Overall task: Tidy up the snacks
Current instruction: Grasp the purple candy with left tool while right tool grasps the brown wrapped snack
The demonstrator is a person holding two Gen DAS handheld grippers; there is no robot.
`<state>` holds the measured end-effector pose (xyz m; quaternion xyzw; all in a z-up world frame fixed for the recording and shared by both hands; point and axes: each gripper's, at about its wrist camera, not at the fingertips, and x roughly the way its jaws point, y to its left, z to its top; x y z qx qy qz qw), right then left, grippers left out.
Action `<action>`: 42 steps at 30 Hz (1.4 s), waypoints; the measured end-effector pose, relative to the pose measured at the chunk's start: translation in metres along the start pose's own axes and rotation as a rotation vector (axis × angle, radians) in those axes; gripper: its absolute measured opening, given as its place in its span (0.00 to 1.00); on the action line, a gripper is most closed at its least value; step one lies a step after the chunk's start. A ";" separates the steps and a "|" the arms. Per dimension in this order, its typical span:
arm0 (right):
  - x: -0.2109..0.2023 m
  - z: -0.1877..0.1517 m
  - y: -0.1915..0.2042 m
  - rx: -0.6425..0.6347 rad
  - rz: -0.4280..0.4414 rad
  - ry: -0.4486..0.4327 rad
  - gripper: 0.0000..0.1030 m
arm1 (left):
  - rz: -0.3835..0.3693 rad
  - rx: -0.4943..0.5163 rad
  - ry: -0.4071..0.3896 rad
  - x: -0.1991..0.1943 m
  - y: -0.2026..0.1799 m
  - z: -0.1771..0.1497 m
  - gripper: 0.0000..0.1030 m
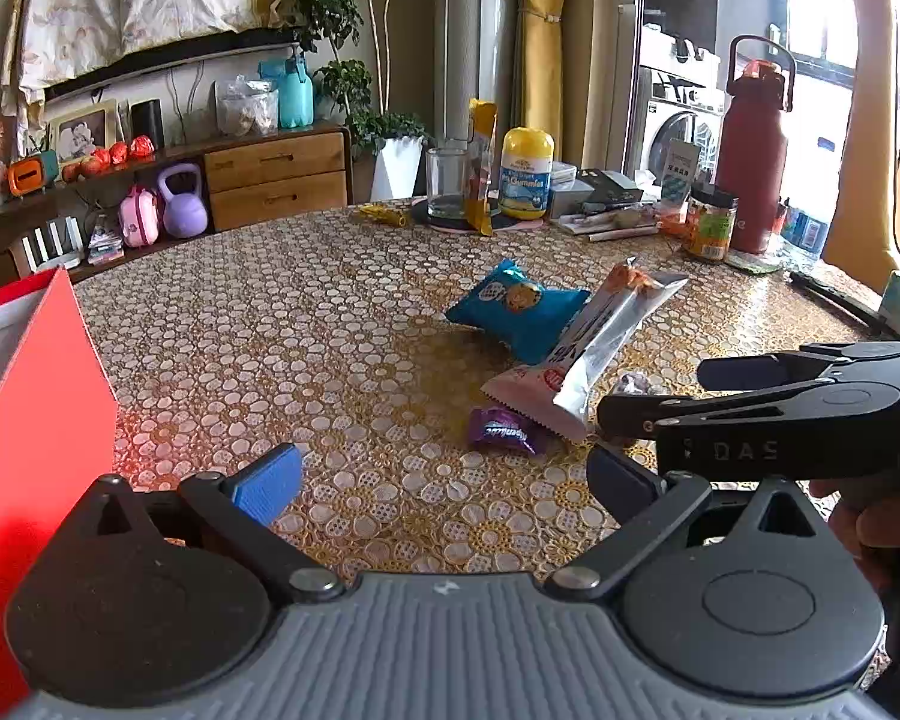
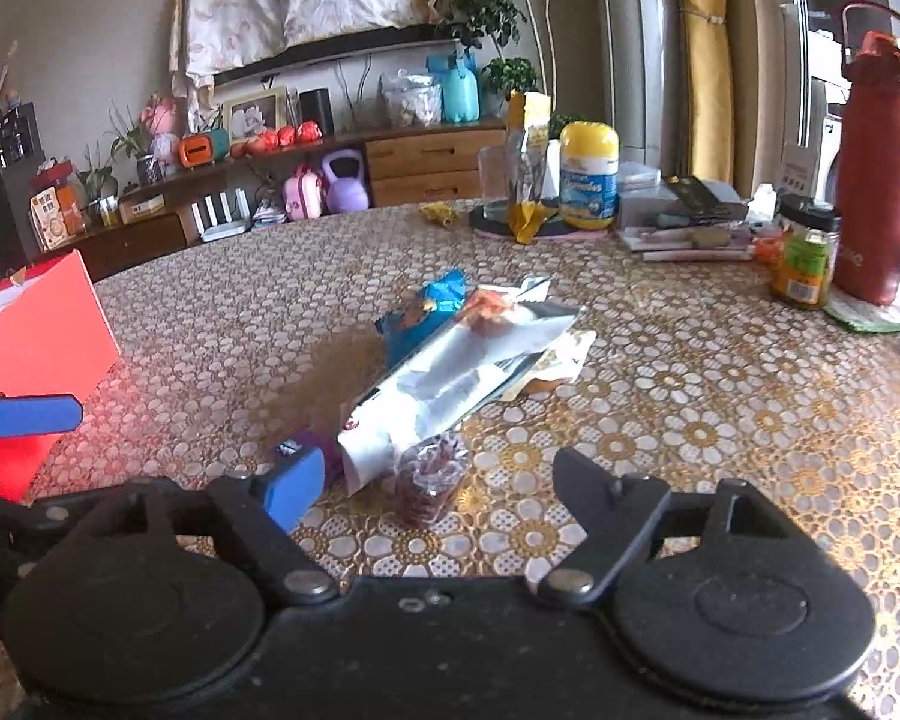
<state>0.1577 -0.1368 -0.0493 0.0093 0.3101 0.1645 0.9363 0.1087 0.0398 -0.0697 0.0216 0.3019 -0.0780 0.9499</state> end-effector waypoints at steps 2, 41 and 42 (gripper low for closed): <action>0.005 0.000 0.001 -0.005 0.005 0.010 0.75 | 0.002 0.005 0.008 0.005 0.000 0.000 0.99; -0.011 -0.006 -0.039 0.099 -0.004 0.002 0.27 | -0.073 0.074 0.058 0.080 -0.023 0.006 0.70; -0.012 -0.006 -0.039 0.101 -0.003 0.000 0.27 | -0.079 0.074 0.057 0.081 -0.023 0.007 0.68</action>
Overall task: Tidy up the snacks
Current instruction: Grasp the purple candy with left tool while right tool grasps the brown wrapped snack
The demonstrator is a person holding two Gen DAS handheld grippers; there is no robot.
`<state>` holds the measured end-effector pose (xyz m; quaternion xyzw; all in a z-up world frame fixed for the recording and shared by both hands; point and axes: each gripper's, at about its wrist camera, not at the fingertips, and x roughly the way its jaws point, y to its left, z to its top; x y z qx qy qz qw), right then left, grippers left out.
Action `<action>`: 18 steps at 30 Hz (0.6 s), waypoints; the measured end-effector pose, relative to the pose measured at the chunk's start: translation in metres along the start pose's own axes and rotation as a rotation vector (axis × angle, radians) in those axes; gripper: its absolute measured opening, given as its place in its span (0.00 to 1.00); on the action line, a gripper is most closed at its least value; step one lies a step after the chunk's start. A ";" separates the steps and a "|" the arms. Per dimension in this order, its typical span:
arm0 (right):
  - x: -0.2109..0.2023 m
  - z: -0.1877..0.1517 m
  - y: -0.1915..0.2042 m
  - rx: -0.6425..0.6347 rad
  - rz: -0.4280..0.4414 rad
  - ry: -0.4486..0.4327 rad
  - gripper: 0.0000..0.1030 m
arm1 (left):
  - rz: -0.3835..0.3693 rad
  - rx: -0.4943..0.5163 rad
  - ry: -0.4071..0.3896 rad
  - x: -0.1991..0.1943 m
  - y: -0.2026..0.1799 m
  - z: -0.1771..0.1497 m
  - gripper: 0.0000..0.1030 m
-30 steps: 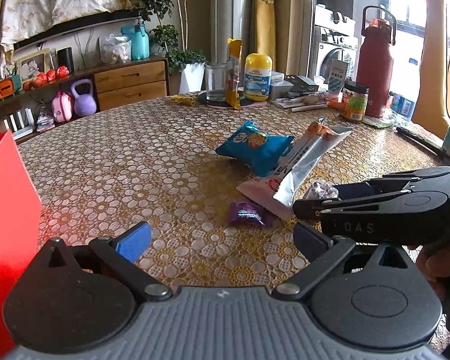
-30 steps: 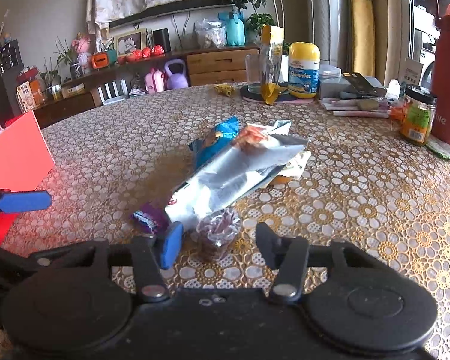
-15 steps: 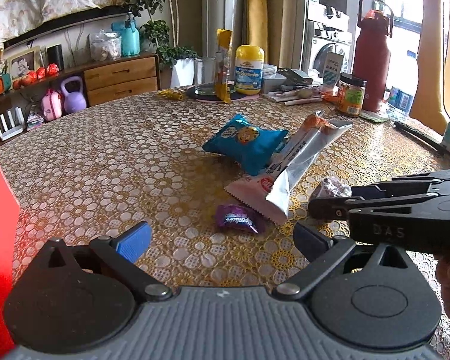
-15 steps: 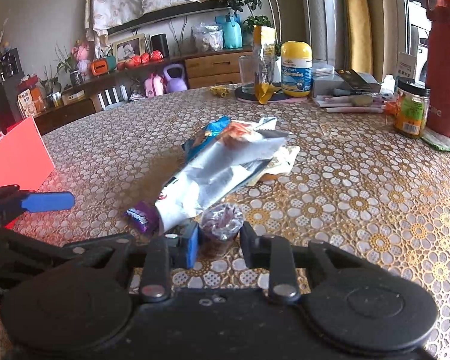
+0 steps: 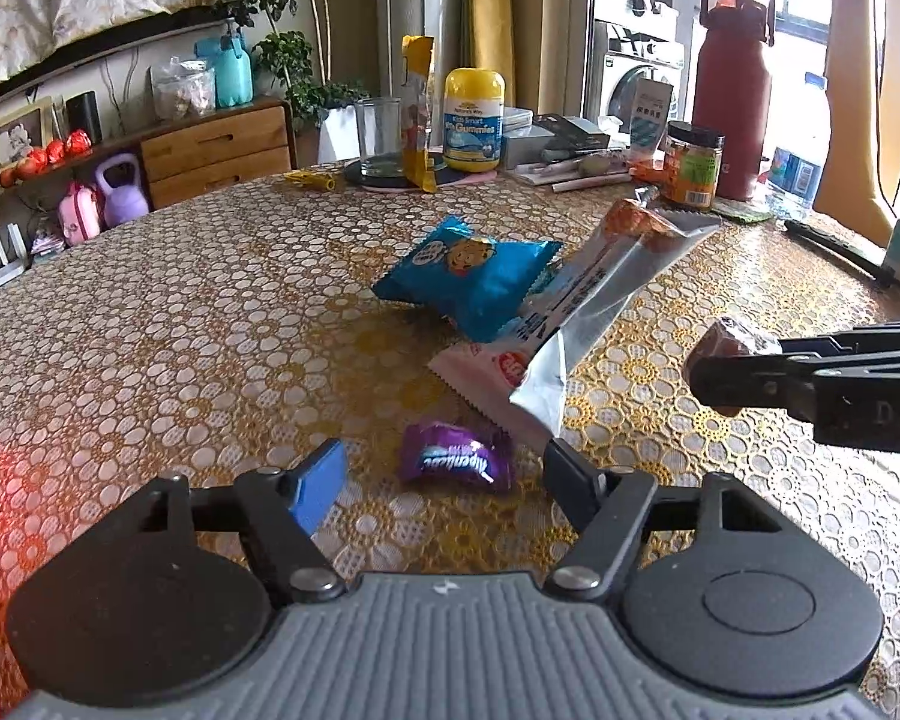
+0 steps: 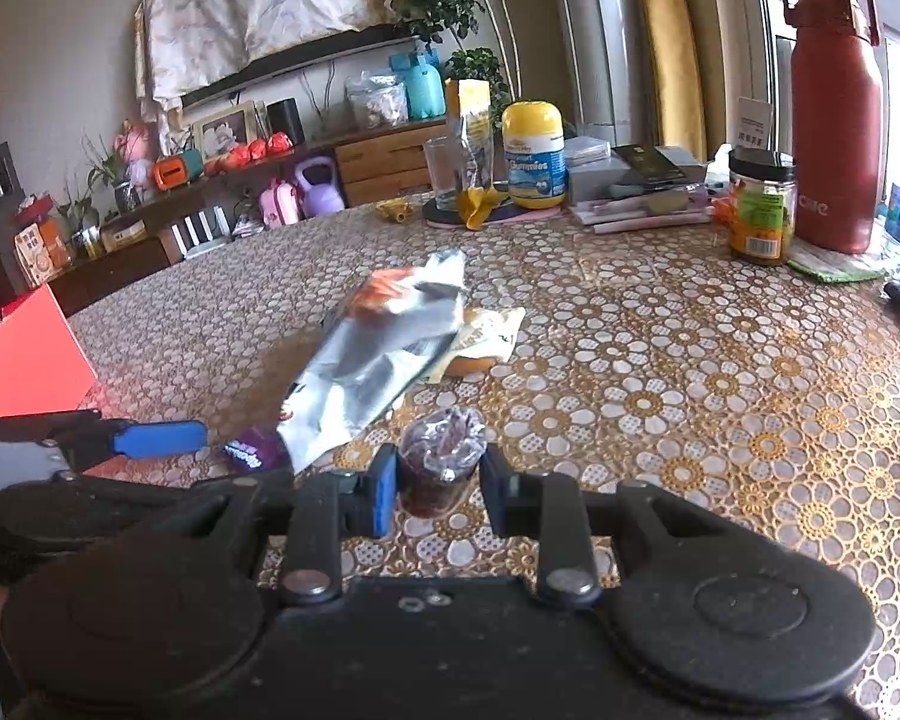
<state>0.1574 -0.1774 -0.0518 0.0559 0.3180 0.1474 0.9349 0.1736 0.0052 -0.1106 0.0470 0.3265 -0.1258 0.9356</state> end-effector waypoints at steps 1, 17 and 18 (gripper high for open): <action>-0.001 0.000 0.000 0.003 0.002 -0.001 0.27 | -0.004 0.001 -0.001 0.001 0.000 0.001 0.64; -0.004 0.000 0.002 0.014 0.007 -0.005 0.27 | -0.003 -0.008 -0.011 0.000 -0.001 0.004 0.28; -0.004 0.000 0.002 0.014 0.007 -0.005 0.27 | -0.001 -0.008 -0.017 -0.002 -0.001 0.004 0.26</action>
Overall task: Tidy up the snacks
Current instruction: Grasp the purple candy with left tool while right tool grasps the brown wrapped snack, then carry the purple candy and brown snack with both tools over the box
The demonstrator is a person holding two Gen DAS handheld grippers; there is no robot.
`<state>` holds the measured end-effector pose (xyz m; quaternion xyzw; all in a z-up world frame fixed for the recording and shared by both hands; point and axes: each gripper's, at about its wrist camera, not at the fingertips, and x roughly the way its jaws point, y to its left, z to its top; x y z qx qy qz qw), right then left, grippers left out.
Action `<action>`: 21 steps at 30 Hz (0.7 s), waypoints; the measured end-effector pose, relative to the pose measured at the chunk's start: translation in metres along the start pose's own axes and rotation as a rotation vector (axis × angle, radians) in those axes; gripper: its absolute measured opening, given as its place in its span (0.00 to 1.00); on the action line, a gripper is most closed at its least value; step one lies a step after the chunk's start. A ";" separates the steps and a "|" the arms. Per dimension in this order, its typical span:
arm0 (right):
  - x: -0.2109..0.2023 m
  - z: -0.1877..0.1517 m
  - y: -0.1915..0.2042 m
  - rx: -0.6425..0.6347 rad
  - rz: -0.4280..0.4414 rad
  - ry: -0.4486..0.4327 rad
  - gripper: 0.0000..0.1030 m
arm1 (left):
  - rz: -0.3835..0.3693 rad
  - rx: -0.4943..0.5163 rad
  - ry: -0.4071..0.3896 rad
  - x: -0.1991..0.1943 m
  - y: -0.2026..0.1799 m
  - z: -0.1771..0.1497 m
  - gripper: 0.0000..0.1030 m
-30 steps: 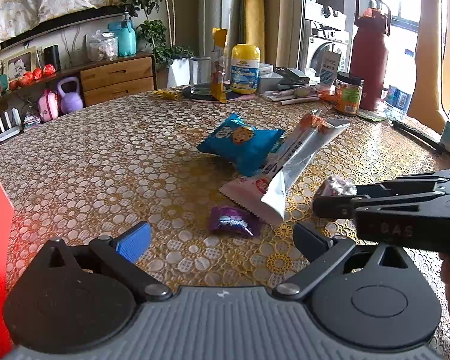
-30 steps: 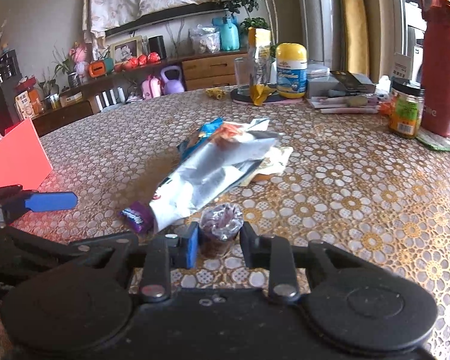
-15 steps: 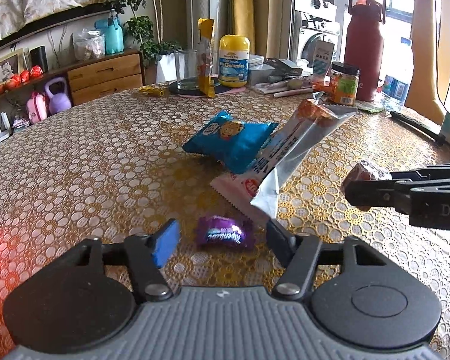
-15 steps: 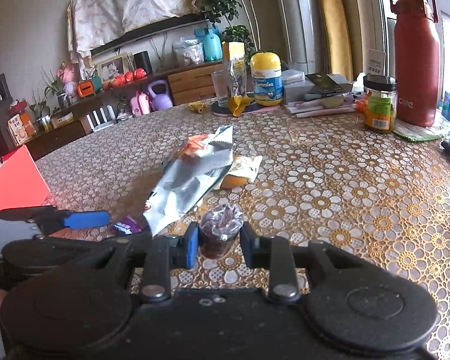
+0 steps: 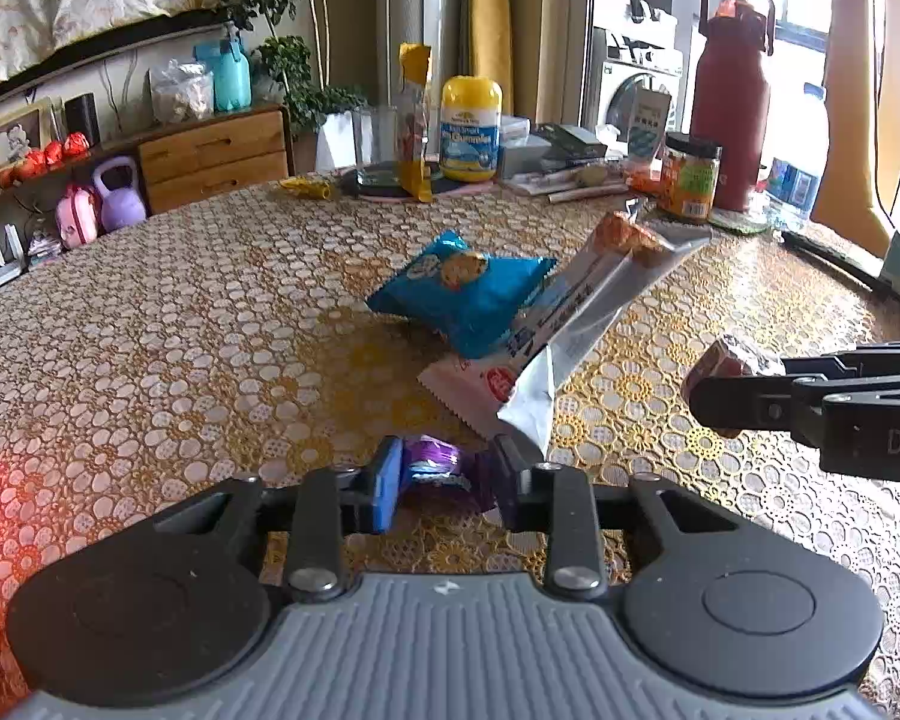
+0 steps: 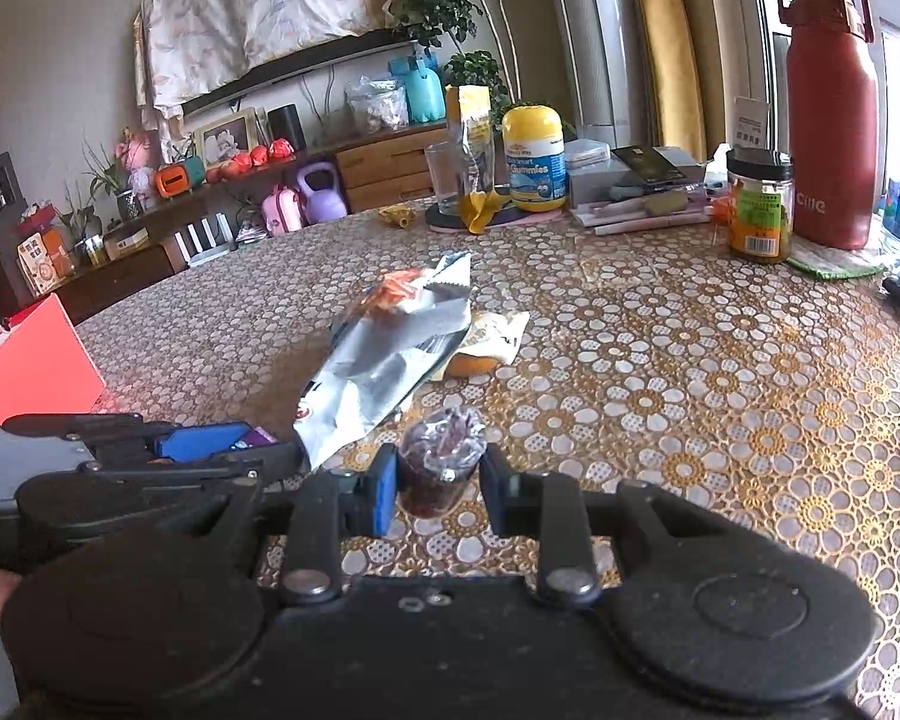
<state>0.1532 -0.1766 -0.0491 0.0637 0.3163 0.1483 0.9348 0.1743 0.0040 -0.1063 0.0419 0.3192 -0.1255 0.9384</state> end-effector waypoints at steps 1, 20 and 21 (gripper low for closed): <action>-0.001 0.000 0.001 0.000 -0.001 -0.001 0.27 | -0.003 -0.001 0.001 -0.002 0.000 0.000 0.23; -0.030 0.002 0.018 -0.024 0.016 -0.038 0.27 | 0.014 -0.020 -0.061 -0.063 -0.001 0.004 0.18; -0.033 0.002 0.020 -0.027 0.019 -0.044 0.27 | 0.018 -0.024 -0.071 -0.070 0.000 0.005 0.18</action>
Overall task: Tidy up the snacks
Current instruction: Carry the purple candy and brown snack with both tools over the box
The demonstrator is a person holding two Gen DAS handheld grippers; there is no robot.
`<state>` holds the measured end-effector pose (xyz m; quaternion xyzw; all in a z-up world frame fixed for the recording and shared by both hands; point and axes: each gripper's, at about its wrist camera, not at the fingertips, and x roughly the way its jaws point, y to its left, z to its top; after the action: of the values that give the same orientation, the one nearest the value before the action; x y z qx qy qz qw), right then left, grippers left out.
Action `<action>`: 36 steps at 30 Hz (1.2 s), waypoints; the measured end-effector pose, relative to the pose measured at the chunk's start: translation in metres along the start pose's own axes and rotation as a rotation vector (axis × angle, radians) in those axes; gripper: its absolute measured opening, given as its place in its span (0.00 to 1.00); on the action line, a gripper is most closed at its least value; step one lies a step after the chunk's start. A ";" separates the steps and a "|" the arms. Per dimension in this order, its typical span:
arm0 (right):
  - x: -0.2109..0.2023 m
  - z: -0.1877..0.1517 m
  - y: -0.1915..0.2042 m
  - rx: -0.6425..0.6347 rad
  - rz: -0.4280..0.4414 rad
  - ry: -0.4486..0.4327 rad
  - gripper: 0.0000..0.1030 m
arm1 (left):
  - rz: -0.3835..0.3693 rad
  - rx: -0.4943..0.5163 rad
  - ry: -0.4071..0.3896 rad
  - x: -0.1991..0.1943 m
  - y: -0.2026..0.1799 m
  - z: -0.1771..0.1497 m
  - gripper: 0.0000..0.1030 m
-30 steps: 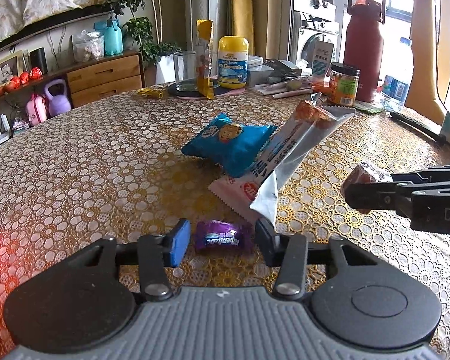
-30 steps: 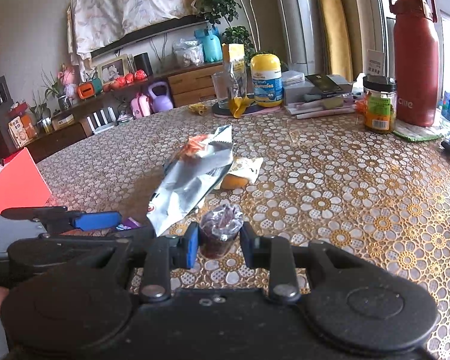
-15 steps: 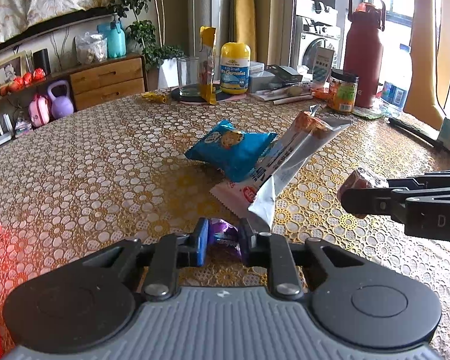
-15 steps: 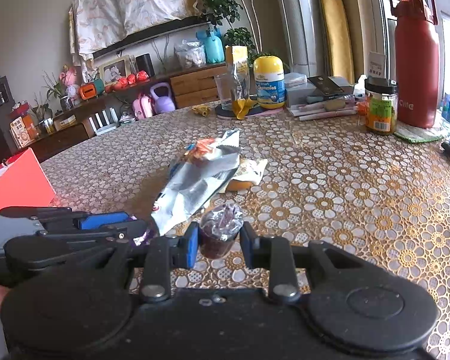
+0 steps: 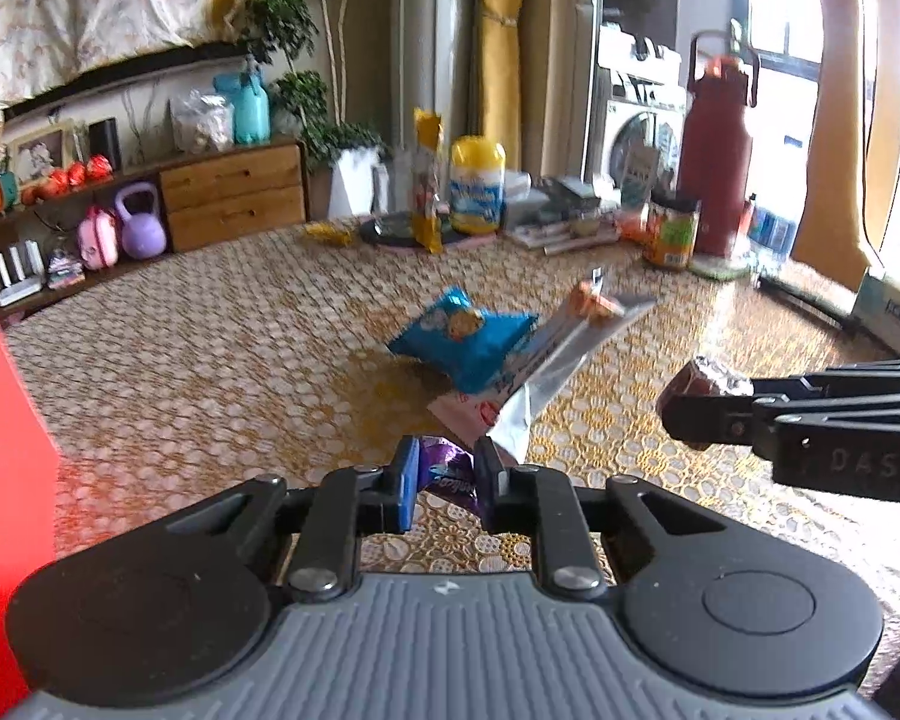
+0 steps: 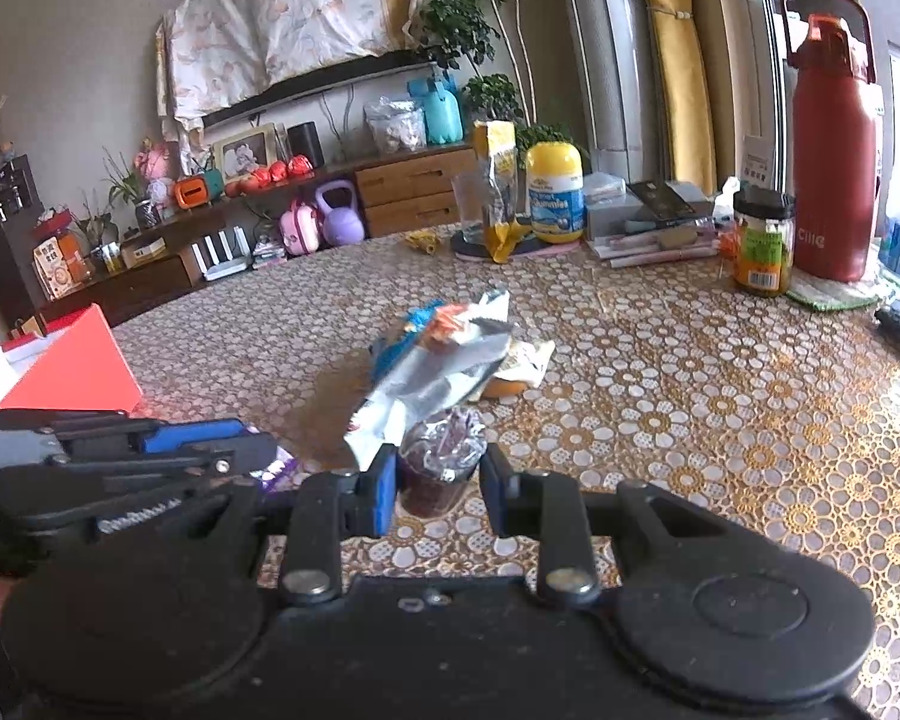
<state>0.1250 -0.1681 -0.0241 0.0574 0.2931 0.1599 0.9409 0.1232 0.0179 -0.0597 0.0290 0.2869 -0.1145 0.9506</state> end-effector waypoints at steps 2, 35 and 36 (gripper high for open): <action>-0.007 0.001 0.004 -0.008 0.007 -0.012 0.27 | 0.015 -0.009 -0.018 -0.014 0.002 0.002 0.18; -0.063 0.024 0.168 -0.263 0.276 -0.130 0.27 | 0.316 -0.140 -0.209 -0.202 0.098 -0.017 0.18; -0.061 0.024 0.174 -0.270 0.286 -0.129 0.27 | 0.325 -0.145 -0.209 -0.204 0.102 -0.019 0.18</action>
<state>0.0451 -0.0252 0.0635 -0.0181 0.1970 0.3255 0.9246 -0.0285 0.1608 0.0361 -0.0059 0.1857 0.0592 0.9808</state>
